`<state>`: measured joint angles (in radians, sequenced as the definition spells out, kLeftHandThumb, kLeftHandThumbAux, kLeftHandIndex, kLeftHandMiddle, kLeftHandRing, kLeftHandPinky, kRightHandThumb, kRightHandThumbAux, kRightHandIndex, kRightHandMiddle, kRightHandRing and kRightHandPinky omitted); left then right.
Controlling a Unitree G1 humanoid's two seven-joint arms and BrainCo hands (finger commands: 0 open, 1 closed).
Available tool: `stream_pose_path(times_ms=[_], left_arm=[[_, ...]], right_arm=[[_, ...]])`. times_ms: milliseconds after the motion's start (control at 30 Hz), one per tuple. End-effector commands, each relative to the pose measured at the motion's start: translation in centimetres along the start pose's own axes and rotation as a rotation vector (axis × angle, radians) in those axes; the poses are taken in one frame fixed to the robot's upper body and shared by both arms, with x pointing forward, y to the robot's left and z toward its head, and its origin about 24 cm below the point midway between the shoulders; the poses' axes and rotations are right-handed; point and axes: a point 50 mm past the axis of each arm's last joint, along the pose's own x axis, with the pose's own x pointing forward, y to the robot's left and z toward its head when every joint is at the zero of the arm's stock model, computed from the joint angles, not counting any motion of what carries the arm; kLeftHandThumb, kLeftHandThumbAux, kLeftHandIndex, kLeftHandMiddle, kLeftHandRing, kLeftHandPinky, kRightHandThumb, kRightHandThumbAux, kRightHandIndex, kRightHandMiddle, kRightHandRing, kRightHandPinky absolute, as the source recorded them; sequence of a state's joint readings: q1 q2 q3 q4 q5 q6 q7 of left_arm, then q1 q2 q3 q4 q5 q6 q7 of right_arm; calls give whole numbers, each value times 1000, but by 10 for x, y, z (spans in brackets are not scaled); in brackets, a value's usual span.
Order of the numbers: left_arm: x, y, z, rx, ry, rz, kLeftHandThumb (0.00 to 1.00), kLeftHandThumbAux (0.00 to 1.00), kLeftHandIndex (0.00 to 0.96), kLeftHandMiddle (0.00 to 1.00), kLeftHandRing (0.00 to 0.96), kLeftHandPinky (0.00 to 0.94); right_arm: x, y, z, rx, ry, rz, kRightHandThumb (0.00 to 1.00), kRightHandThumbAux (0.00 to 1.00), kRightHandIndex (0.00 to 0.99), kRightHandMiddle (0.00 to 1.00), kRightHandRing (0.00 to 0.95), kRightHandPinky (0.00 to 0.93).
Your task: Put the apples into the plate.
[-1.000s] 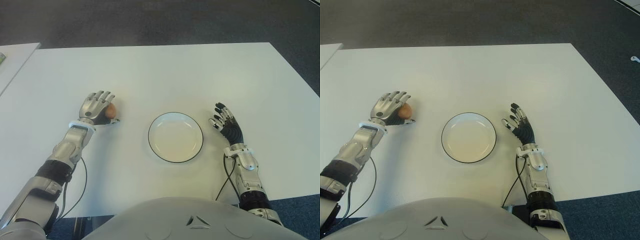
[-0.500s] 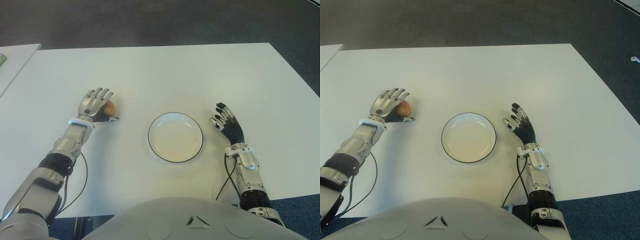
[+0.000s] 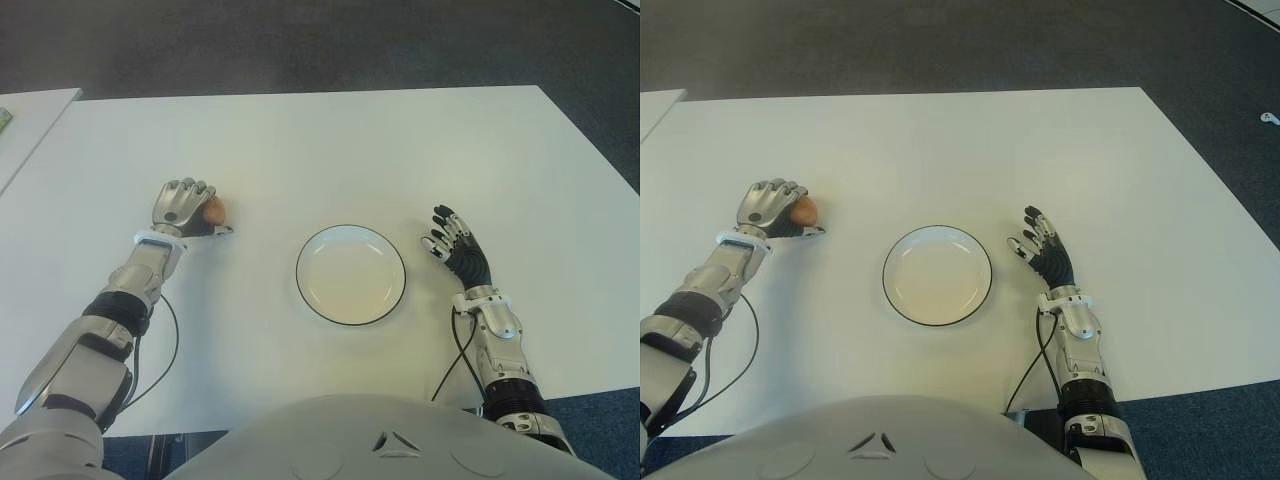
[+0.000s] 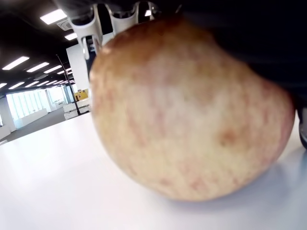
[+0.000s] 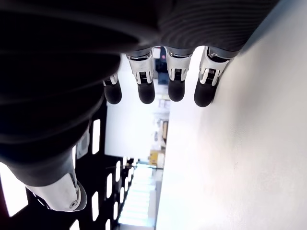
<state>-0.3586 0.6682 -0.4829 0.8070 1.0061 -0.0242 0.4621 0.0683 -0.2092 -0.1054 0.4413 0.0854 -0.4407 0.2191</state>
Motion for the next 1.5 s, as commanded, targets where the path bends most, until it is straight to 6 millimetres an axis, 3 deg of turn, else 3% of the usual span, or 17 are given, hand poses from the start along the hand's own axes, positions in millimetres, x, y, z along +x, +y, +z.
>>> stream_pose_path(times_ms=[33,300,567,1300,1367,1500], left_arm=[[-19,-33,3,21,3,-159,808,649,404,461,478,462],[-19,-31,9,-23,6,-148,846,665,408,507,695,690],[-18,-25,14,-110,30,-127,851,668,401,527,776,794],[-19,-17,16,-246,36,-65,854,667,401,538,842,808],[-19,-15,16,-251,38,-50,854,667,401,538,842,805],[-16,14,10,-298,43,36,854,668,400,536,840,793]], right_arm=[[-27,3,-39,49,206,-10,99,687,0,2,0,0],[-26,2,-40,41,206,-6,91,689,0,4,0,0],[-24,1,-40,44,202,-12,83,687,0,6,0,0],[-21,2,-40,51,193,-19,90,690,0,13,0,0],[-21,2,-40,52,194,-20,89,691,1,14,0,0],[-20,3,-40,56,196,-14,85,697,3,15,0,0]])
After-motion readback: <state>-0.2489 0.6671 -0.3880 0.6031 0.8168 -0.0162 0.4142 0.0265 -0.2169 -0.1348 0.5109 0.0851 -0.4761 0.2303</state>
